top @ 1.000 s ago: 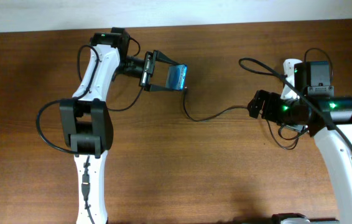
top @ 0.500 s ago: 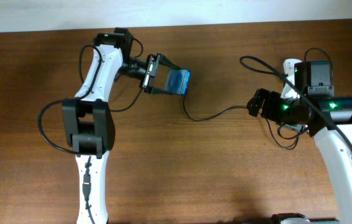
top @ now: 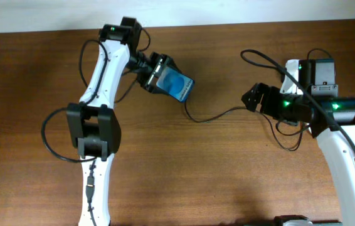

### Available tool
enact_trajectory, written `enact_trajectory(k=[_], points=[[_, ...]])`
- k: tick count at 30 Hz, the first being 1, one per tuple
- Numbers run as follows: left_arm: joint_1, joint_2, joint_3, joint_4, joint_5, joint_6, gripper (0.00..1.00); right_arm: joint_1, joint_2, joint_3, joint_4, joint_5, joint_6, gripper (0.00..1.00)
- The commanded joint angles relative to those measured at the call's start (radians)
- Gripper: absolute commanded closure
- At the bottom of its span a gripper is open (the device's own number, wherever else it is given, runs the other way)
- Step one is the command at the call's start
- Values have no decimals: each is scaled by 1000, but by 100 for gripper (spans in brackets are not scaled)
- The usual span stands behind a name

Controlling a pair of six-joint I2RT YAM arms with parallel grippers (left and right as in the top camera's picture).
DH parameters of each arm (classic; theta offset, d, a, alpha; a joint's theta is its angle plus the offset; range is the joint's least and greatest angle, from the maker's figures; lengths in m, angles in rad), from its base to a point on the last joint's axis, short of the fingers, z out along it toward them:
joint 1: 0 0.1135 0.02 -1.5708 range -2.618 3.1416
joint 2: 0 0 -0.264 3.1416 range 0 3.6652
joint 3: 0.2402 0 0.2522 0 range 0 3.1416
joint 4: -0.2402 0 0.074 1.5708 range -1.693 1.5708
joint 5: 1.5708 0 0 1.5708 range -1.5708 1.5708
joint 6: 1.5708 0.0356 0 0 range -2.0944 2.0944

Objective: Plug charger to phone and switch on socket

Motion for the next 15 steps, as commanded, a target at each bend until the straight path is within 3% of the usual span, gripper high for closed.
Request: enact_trajectory(k=[1,5,10,15], points=[[-39,-55,152,-61,-229,-51,100,39,1,16,43,-36,7,2],[-45,-75,182,-134,-175,-143,100,146,6,16,148,-35,12,2],[-45,-75,182,-202,-23,-177,100,227,99,16,290,-29,192,0],[-45,-75,182,-212,8,-222,100,339,192,16,438,-35,230,12]])
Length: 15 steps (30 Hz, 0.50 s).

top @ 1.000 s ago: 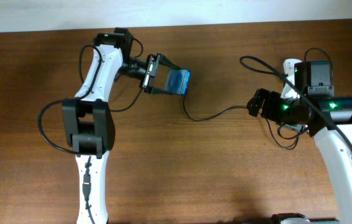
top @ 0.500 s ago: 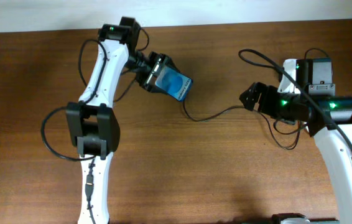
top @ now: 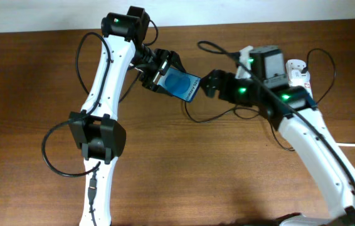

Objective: Plug charger to phone and switch on socket

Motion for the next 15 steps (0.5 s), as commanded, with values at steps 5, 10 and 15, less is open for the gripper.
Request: enact_trajectory(k=[5,10,15], points=[[2,-44,25,-2,56,-55,100,105,98,14,140,2,119,25],[2,-44,25,-3,54,-55,100,133,155,14,197,8,138,44],[-11,-44,25,-3,44,-55,100,135,190,14,219,10,162,54]])
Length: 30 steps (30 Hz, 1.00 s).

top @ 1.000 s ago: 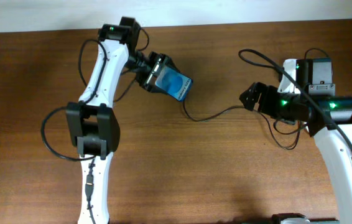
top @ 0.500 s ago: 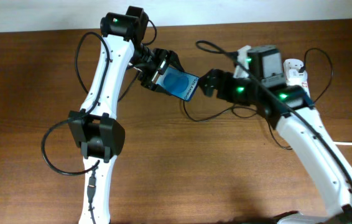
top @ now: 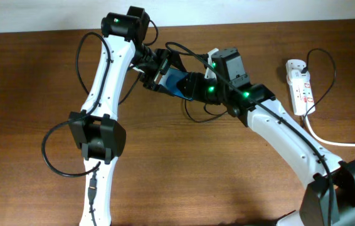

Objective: Plug charger to phone and switch on socket

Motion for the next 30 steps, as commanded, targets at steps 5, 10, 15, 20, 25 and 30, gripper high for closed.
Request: enact_trajectory(k=[5,10,15,20,25,30], points=[[-7,-43,25,-3,27,-17,100,7,27,14,17,9,24,66],[-7,-43,25,-3,27,-17,100,7,27,14,18,8,28,81],[-7,-43,25,-3,31,-17,100,7,27,14,18,4,28,96],[-7,-43,25,-3,30,-17,87,7,27,14,17,1,27,96],[-7,-43,25,-2,30,6,54,-13,26,14,-23,2,23,96],[-7,-43,25,73,30,234,52,-102,-25,14,-86,-30,-39,96]])
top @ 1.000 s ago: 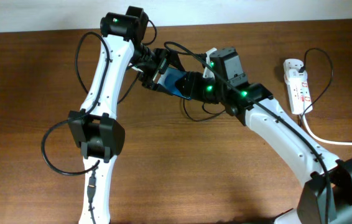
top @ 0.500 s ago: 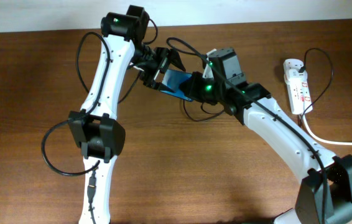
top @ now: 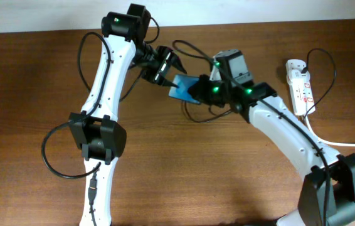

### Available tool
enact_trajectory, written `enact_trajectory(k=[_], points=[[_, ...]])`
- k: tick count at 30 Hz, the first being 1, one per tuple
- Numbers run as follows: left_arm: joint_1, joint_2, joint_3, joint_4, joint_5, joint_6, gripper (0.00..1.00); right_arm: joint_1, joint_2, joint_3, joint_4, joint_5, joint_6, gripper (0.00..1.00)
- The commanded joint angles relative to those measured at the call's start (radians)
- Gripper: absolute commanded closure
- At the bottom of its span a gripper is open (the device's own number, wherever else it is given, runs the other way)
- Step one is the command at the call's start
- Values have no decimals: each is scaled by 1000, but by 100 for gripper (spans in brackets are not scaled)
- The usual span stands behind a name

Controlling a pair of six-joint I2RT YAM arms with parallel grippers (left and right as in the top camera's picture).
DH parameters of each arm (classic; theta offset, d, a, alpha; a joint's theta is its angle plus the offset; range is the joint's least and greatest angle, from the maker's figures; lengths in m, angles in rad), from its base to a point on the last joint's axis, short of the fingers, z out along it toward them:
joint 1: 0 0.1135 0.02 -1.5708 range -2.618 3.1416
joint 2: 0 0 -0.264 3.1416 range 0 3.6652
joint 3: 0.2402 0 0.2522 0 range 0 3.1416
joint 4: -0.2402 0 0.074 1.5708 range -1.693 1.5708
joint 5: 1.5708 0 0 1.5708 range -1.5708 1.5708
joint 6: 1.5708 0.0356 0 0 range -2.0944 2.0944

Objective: Plug charger to phone and switch on socket

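Observation:
The phone (top: 181,86), with a blue screen, sits tilted at mid table between both grippers. My left gripper (top: 167,69) stands just left of it with its fingers spread open and nothing between them. My right gripper (top: 196,93) is at the phone's right end and looks shut on it, though its dark fingertips are hard to make out. A thin black charger cable (top: 193,118) loops on the table below the phone; its plug end is hidden under the right gripper. The white socket strip (top: 300,88) lies at the far right.
A black cord arcs from the socket strip's top around its right side, and a white cord (top: 328,139) leaves it toward the right edge. The wooden table (top: 184,176) meets a white wall at the back. Both arms' own cables hang near their wrists.
The left gripper has opened and no longer holds the phone. The phone sits a little further right and lower, at the right gripper, which has shifted slightly right.
The left gripper held the phone up at the back left while the right gripper was far right near the socket strip. The right arm then stood nearer the phone, then right at its end. Now the left gripper is open and the phone is with the right gripper.

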Motion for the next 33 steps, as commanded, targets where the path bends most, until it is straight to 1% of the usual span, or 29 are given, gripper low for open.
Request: enact_trajectory(k=[1,3,4,5,6,8,9,10,11,13,14,15,16,17,19,21,23,24,25,26,27,28,30,31,32,33], points=[[-2,-39,12,55,7,211,52,-63,-87,19,-29,-24,-60,96],[-2,-39,12,91,8,301,51,-104,-148,18,-63,-25,-60,96],[-2,-39,12,103,8,306,49,-127,-180,19,-69,-46,-60,96],[-1,-39,12,109,13,306,51,-142,-199,19,-68,-65,-49,96],[3,-39,12,126,41,306,52,-167,-227,19,-68,-74,-5,96],[16,-39,12,153,102,306,52,-210,-277,19,-63,-100,46,96],[31,-39,12,184,172,337,55,-251,-325,19,-40,-124,48,96],[36,-39,12,204,201,367,56,-274,-350,19,-41,-142,28,96],[43,-39,12,230,237,407,55,-303,-377,19,-41,-175,-34,96],[53,-39,12,239,254,421,50,-389,-444,19,-75,-293,-127,96],[55,-39,12,232,254,453,47,-457,-484,19,-150,-406,-222,96],[57,-39,12,216,254,517,47,-511,-510,19,-225,-446,-269,96],[57,-39,12,202,254,541,48,-558,-530,19,-317,-455,-305,96],[57,-39,12,194,254,545,48,-664,-579,6,-462,-462,-405,96],[57,-39,12,195,253,545,48,-724,-631,-35,-486,-470,-420,96],[57,-39,12,198,254,545,49,-803,-719,-121,-478,-476,-396,96],[57,-39,12,198,253,544,51,-856,-780,-212,-436,-486,-320,96],[57,-39,12,198,250,545,51,-861,-796,-272,-391,-494,-275,96],[57,-39,12,197,250,544,51,-860,-796,-352,-308,-518,-204,96],[57,-39,12,197,250,544,51,-860,-793,-426,-187,-576,-128,96],[57,-39,12,197,250,544,51,-859,-785,-502,-29,-619,-25,96],[57,-39,12,197,250,544,50,-851,-776,-579,141,-613,93,96],[57,-39,12,197,250,544,49,-821,-769,-667,360,-551,286,96],[57,-39,12,197,250,544,49,-779,-769,-702,455,-458,424,96],[57,-39,12,197,250,544,49,-735,-769,-709,475,-367,528,96],[56,-39,12,198,249,544,49,-671,-769,-709,484,-236,650,96]])
